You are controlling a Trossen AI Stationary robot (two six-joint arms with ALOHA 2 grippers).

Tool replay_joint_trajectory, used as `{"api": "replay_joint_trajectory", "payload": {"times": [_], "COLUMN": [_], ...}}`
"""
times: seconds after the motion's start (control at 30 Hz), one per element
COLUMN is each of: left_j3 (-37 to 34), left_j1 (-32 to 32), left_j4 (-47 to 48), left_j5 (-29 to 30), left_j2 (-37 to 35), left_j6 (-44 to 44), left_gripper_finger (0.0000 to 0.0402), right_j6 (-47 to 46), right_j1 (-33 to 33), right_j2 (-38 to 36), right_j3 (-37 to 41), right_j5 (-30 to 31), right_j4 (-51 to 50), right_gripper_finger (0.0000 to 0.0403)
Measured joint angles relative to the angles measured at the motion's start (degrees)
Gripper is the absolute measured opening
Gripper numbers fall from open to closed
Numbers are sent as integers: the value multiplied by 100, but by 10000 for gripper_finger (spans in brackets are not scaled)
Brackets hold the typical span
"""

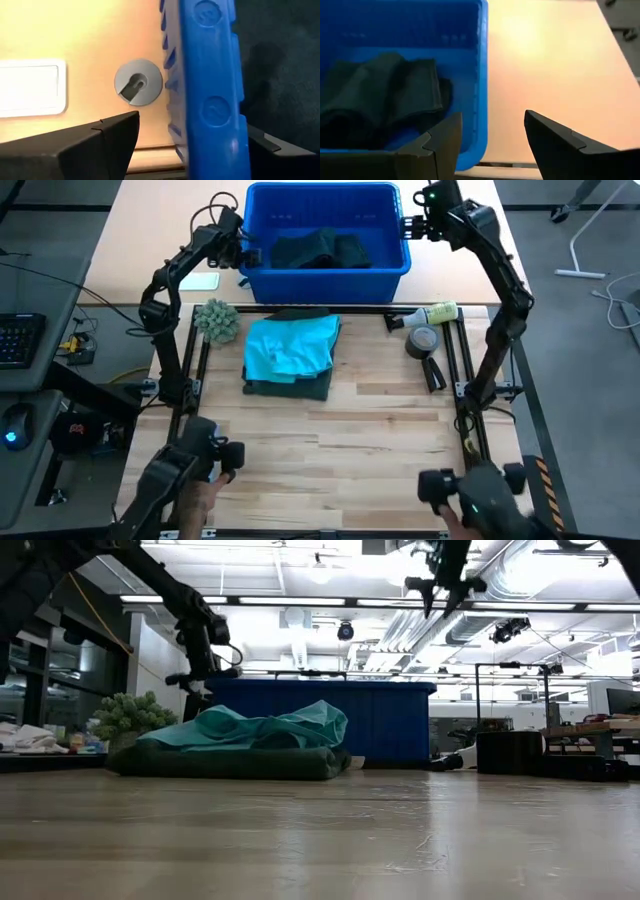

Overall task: Fold laundry
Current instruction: Adjust the blue laundry bin

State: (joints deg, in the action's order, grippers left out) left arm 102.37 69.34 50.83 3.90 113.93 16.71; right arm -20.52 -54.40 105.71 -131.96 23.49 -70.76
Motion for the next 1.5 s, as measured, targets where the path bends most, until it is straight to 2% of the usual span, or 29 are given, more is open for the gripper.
{"api": "replay_joint_trajectory", "payload": {"times": [0.13, 0.3, 0.4, 0.6, 0.73, 0.87, 0.93, 0.97, 1.03, 1.07, 1.1, 1.23, 1.3, 1.5], "left_j3": [34, 13, -11, -22, -22, -37, -42, -42, -37, -37, -40, 78, 183, 545], "left_j1": [-17, -55, -61, -55, -55, -55, -59, -68, -105, -105, -75, -42, -107, -145], "left_j4": [158, 65, 43, 64, 72, 11, -24, -48, -106, -155, -237, -229, -126, 129], "left_j5": [-206, -148, -188, -189, -187, -188, -130, -78, 28, 75, 2, -365, -352, -541], "left_j2": [124, 30, -42, -147, -147, -149, -149, -149, -149, -149, -146, -139, -179, -391], "left_j6": [-232, -333, -336, -366, -377, -701, -1035, -1178, -1154, -852, -546, -375, -375, -112], "left_gripper_finger": [235, 235, 235, 235, 235, 234, 218, 198, 133, 93, 68, 67, 67, 67], "right_j6": [-144, -390, -476, -354, -291, -133, -6, 26, 137, 170, 196, 134, 238, 117], "right_j1": [-160, -392, -567, -749, -773, -777, -803, -805, -785, -789, -783, -673, -609, -481], "right_j2": [584, 1347, 1687, 2214, 2431, 2459, 2471, 2474, 2452, 2398, 2340, 2222, 2098, 1321], "right_j3": [0, 5, 4, -24, 16, 4, 4, 4, 4, 4, 4, 30, 30, 17], "right_j5": [-45, -238, -88, -221, -681, -416, -500, -612, -883, -1224, -1437, -1516, -1450, -1467], "right_j4": [107, 213, 223, 439, 730, 647, 552, 469, 434, 433, 433, 310, 196, -236], "right_gripper_finger": [199, 199, 199, 199, 199, 198, 182, 160, 91, 75, 75, 75, 76, 76]}}
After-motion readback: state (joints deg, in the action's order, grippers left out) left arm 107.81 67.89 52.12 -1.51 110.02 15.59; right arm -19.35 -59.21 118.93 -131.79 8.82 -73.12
